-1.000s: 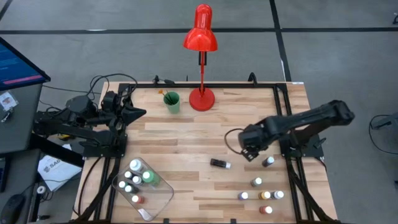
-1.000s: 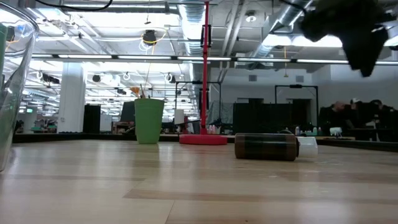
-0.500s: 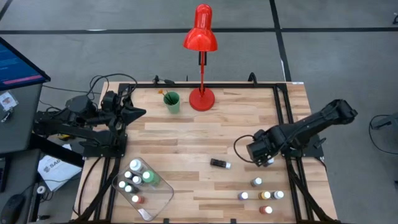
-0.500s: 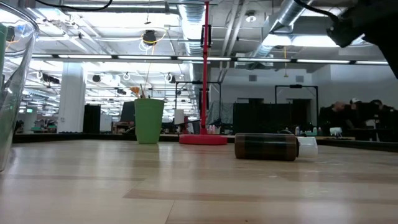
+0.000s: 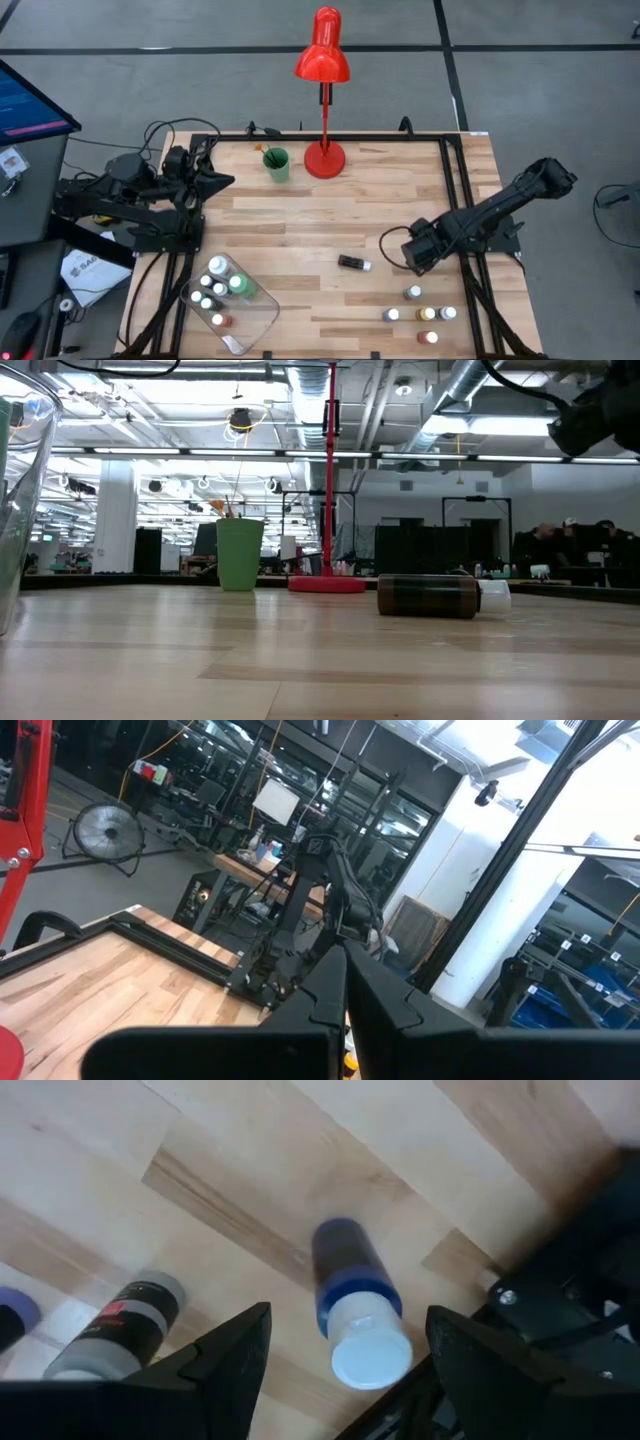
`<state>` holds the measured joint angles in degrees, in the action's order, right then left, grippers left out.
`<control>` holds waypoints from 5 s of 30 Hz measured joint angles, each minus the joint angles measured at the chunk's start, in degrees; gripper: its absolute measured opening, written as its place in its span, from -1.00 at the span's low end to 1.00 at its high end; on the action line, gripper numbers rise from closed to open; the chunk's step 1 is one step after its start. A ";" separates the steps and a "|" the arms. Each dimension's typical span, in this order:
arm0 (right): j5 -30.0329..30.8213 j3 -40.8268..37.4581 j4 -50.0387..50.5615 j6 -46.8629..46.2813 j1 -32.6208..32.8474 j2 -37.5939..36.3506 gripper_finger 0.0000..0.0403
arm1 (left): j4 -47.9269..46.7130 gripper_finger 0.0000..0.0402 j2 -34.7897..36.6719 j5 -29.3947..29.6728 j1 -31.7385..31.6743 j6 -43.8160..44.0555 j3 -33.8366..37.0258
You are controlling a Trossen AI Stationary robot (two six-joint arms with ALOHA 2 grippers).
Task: Pick & Place Paint Supplies
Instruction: Adjust the blue coloring bottle to the center of the table, then adjust the brown coloring bottle to the center of the table
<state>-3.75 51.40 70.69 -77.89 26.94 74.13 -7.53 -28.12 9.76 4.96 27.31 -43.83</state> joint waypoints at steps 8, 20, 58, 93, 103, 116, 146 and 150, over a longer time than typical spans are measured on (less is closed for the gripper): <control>-0.33 -0.41 0.22 -1.25 1.66 0.00 0.27 | 0.00 -0.99 0.00 0.00 0.01 0.00 0.00; -0.92 -3.21 -2.53 -1.70 2.67 0.09 0.07 | 0.00 -0.99 0.00 0.00 0.02 0.00 0.00; 2.62 53.79 6.28 35.68 -17.38 34.83 -0.45 | 0.44 -0.99 2.49 0.00 0.01 0.00 -0.02; 3.75 82.55 9.81 41.24 -14.21 63.23 -0.45 | -0.03 -0.99 4.72 1.33 -0.01 3.43 -0.04; 4.66 82.65 10.23 42.67 -14.31 64.89 -0.33 | 0.42 -0.99 1.24 4.02 -0.01 4.47 -0.02; 5.46 82.60 5.56 46.45 -14.82 63.35 0.15 | 1.31 -0.99 0.85 3.98 -0.01 5.11 -0.02; 13.42 25.87 -18.10 37.70 -3.18 27.57 0.17 | 1.57 -0.99 0.96 0.83 -0.01 5.09 -0.02; 12.60 19.87 -21.83 38.51 -3.43 27.15 0.17 | 1.57 -0.99 0.96 0.82 -0.01 5.11 -0.02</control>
<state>8.86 71.27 48.86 -39.39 23.51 101.27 -5.96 -27.16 10.58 4.95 32.42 -43.86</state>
